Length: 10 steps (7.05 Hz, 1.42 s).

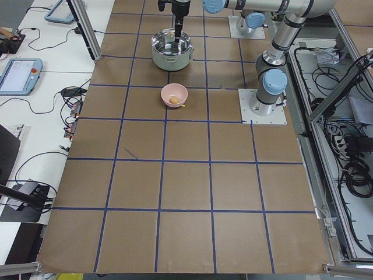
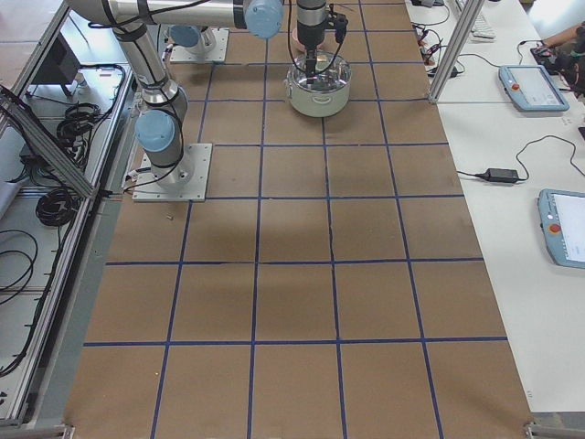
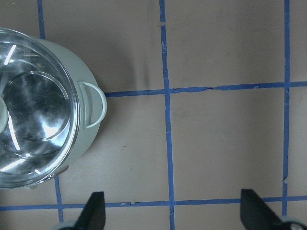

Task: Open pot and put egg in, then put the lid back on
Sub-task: 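Move the right gripper over the glass lid knob on the pot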

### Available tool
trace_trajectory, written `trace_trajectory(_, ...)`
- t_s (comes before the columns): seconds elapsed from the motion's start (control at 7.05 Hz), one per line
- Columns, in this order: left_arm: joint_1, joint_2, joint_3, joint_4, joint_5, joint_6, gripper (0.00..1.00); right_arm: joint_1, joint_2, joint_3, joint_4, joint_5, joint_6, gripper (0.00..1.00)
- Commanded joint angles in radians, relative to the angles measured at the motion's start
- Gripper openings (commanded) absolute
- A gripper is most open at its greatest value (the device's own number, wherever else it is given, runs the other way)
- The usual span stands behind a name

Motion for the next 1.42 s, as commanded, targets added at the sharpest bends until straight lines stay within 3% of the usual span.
trace_trajectory(0.0,-0.001,0.0,-0.002,0.0,0.002,0.0,1.0,0.0,0.0,0.0,0.001,0.0,-0.001,1.0)
trace_trajectory(0.28,-0.001,0.0,-0.002,0.0,0.0,-0.002,1.0,0.009,0.009,-0.008,-0.023,0.005,0.01,0.98)
trace_trajectory(0.57,-0.001,0.0,-0.002,0.001,-0.004,0.0,1.0,0.115,0.097,-0.021,-0.182,0.01,0.063,0.97)
trace_trajectory(0.99,-0.001,0.0,-0.002,0.001,-0.004,-0.002,1.0,0.359,0.294,-0.034,-0.437,0.004,0.408,0.98)
trace_trajectory(1.28,0.003,0.0,-0.002,0.003,-0.003,-0.002,1.0,0.392,0.331,-0.049,-0.439,0.005,0.465,0.98)
